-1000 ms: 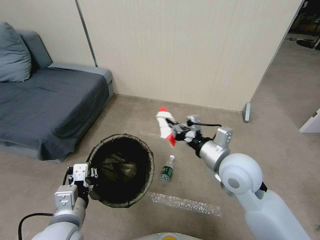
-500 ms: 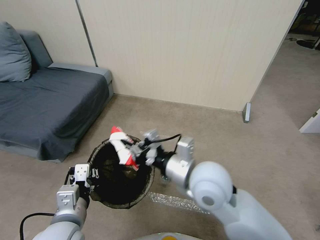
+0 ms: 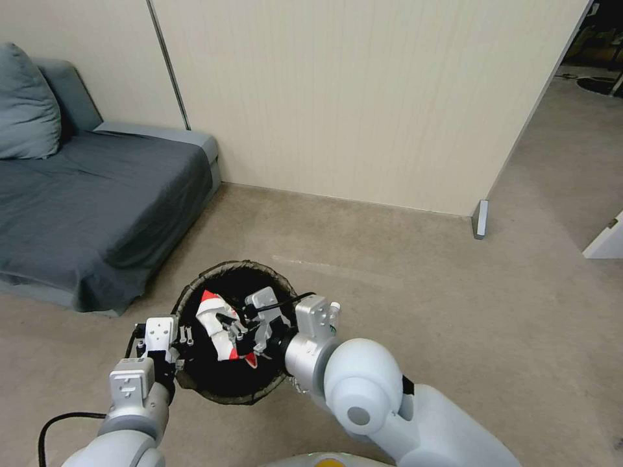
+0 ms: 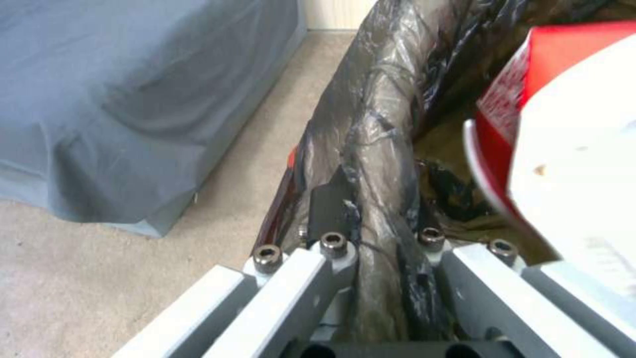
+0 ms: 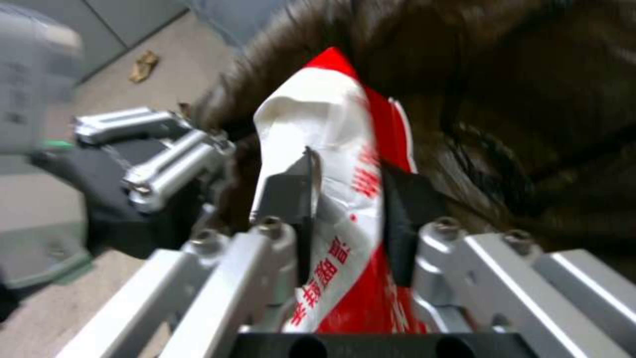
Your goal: Pick up the trash bin, then pick up the garbage from the floor and place it into the trash bin.
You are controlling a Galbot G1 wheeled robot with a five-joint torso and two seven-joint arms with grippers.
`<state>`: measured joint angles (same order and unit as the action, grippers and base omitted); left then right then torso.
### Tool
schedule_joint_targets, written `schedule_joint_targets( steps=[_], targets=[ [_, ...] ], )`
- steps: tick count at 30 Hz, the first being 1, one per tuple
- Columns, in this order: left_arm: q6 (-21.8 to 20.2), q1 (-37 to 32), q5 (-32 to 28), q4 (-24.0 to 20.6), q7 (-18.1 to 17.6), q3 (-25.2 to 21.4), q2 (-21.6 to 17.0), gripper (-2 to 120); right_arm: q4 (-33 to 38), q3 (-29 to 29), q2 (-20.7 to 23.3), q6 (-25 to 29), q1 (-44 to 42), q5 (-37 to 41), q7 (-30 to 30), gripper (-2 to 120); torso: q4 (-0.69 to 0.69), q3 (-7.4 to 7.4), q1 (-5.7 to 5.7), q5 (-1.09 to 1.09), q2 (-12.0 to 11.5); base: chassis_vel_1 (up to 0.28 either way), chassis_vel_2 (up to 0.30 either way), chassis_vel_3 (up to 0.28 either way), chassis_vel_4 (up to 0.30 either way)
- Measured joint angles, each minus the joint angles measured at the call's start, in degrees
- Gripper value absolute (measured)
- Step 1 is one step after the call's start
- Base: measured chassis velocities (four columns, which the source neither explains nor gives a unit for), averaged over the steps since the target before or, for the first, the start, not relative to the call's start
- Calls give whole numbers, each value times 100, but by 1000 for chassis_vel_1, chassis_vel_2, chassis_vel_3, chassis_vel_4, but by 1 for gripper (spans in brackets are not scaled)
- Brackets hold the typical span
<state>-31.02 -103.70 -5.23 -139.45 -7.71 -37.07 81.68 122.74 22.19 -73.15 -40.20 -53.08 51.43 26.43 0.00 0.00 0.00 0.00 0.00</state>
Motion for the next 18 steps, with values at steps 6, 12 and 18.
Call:
schedule_joint_targets(
  steps=[6,12,18],
  targets=[
    [-7,10,-6,0,4,9,-3,0,-11,-18,-33,-28,4,39,126,44,0,0,0,0,0,0,0,0,0],
    [-9,0,-7,0,9,17,-7,0,69,-32,-24,-39,0,61,155,70,0,0,0,1,0,0,0,0,0],
    [-10,-14,-9,-4,14,10,-17,0,212,-114,-12,-25,27,92,144,89,0,0,0,1,0,0,0,0,0]
  ],
)
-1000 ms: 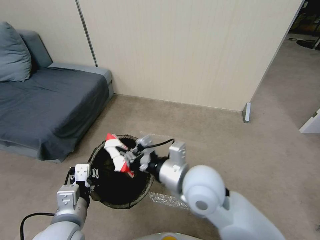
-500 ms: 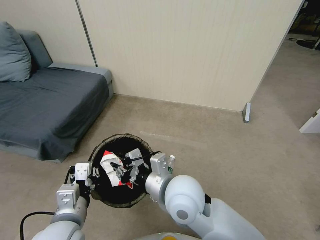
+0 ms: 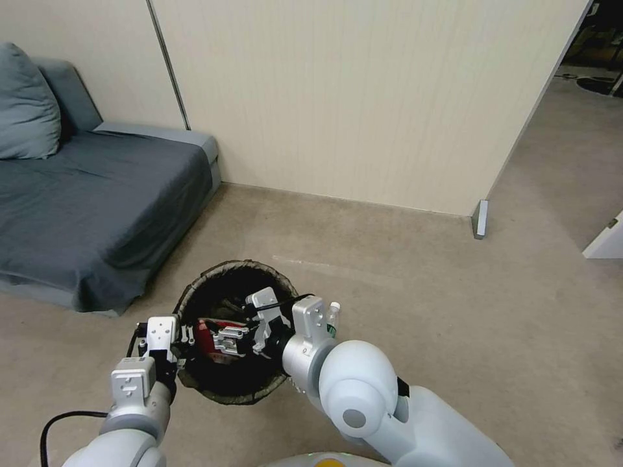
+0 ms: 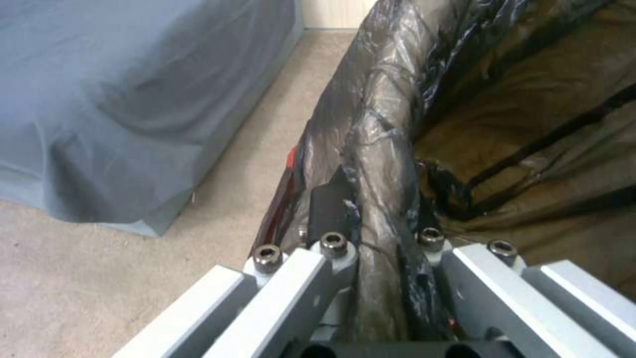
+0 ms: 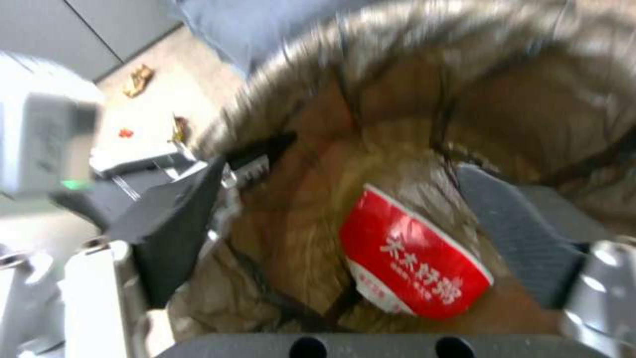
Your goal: Pick up the trash bin, then pick up the garbage from the floor and place it into the trash bin.
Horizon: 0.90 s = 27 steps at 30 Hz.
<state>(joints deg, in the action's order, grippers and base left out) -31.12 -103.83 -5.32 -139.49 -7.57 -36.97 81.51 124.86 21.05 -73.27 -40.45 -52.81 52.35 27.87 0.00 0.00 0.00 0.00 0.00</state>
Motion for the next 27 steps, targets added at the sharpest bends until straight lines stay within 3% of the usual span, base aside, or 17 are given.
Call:
schedule_joint_targets(
  steps=[3,10,15,20,27],
  targets=[
    [-2,0,-2,-5,2,1,-1,0,213,-190,39,55,70,44,-159,99,0,0,0,0,0,0,0,0,0],
    [-3,-12,-3,-15,3,3,7,0,554,-740,152,345,201,14,-818,100,0,0,-1,0,0,0,0,0,0],
    [-3,-52,-3,-47,7,-9,12,0,709,-1522,280,643,270,-57,-1309,100,0,0,0,0,0,0,0,0,0],
    [-2,-75,-3,-54,11,-39,18,0,699,-2187,349,702,205,-125,-1371,100,0,0,0,1,0,0,0,0,0],
    [0,-77,-2,-54,15,-45,26,0,425,-2676,406,671,-36,-488,-1213,100,0,0,-1,1,0,0,0,0,0]
  ],
)
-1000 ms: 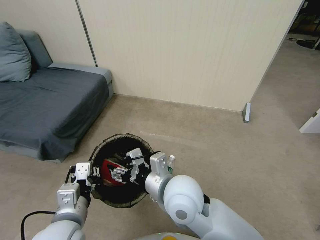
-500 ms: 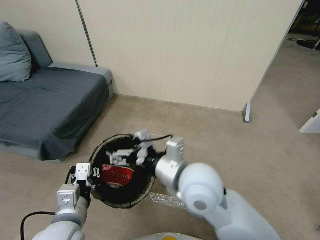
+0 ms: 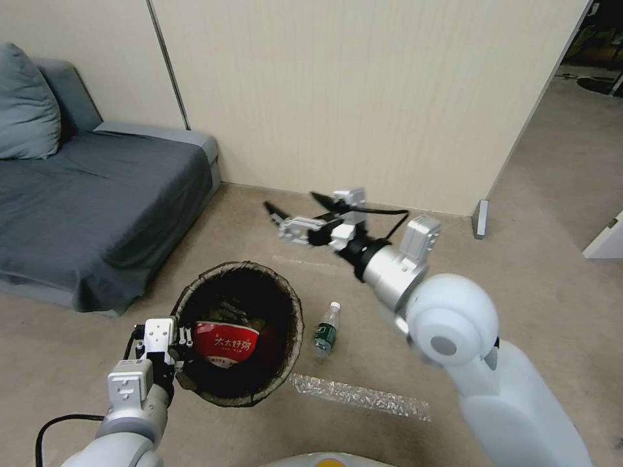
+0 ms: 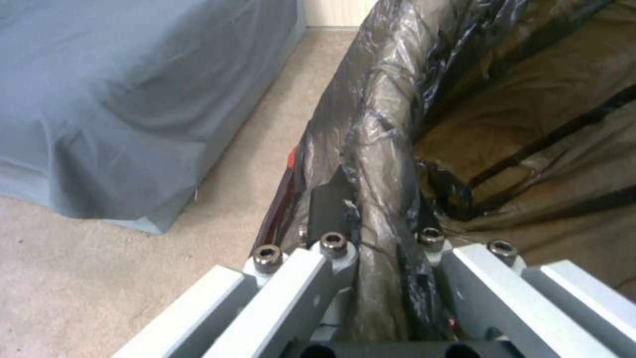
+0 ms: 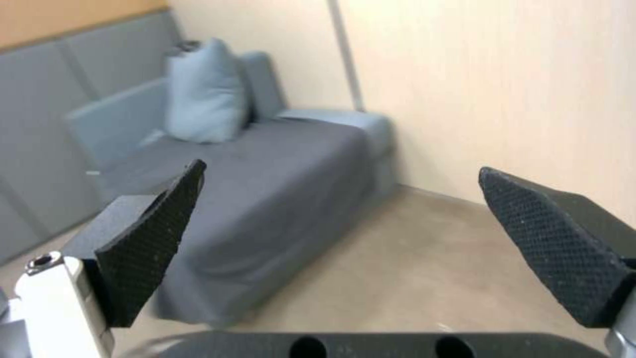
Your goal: Pick up the trash bin, then pick up the garbage from the floor and place it into the trash bin.
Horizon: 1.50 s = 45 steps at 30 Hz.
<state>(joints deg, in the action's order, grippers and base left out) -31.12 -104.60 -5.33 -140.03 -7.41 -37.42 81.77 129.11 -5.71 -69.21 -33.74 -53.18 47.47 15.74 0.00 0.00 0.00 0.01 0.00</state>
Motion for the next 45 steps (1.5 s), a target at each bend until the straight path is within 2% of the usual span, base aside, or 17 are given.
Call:
schedule_joint_targets(
  steps=[8,11,17,31,39,45],
  targets=[
    [6,-5,-1,0,2,-7,-13,0,-397,-170,7,-69,-266,-227,322,100,0,0,0,-1,0,0,0,0,0],
    [9,-8,-1,0,5,-7,-14,0,-787,-194,-73,-130,-419,-241,524,100,0,0,0,-1,0,0,0,0,0],
    [11,-7,-1,-1,7,-1,-10,0,-1245,-141,-133,-264,-546,-257,535,100,0,0,0,-1,0,0,0,0,0],
    [22,-14,8,-48,10,12,8,0,-2871,268,-409,-327,-493,123,711,100,0,0,0,-1,0,0,0,0,0],
    [82,-28,47,-50,4,3,21,0,-3796,580,-643,-220,-295,-32,991,100,0,0,0,-1,0,0,0,0,0],
    [83,-27,50,-56,3,6,23,0,-4207,689,-760,-155,-217,-108,1161,100,0,0,0,-1,0,0,0,0,0]
  ],
)
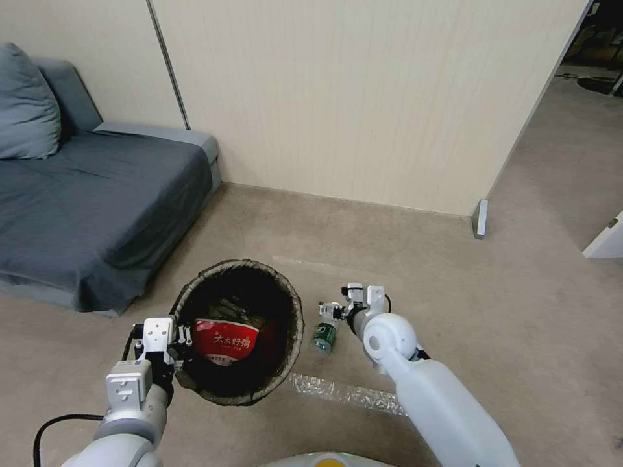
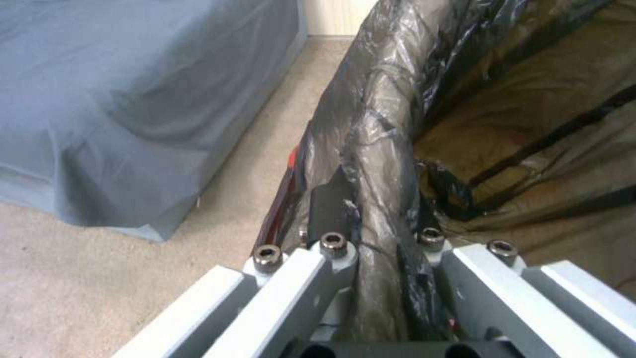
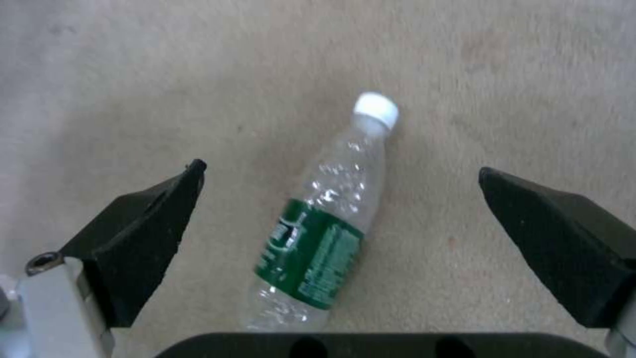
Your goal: Pick up the trash bin, then pick up the garbage from the floor and place it into the trash bin.
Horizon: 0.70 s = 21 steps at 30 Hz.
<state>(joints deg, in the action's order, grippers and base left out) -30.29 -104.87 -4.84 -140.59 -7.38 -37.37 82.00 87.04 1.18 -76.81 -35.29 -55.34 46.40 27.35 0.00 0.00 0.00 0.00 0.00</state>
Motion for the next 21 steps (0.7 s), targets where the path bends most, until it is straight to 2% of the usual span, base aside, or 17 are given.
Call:
schedule_joint_targets(
  steps=[3,21],
  targets=[
    [2,-5,10,-1,1,15,2,0,-414,61,-154,80,75,-71,59,100,0,0,0,0,0,0,0,0,0],
    [10,-22,25,13,9,42,-7,0,-1629,244,-714,389,390,-814,-207,100,0,0,0,0,0,0,0,0,0]
  ],
)
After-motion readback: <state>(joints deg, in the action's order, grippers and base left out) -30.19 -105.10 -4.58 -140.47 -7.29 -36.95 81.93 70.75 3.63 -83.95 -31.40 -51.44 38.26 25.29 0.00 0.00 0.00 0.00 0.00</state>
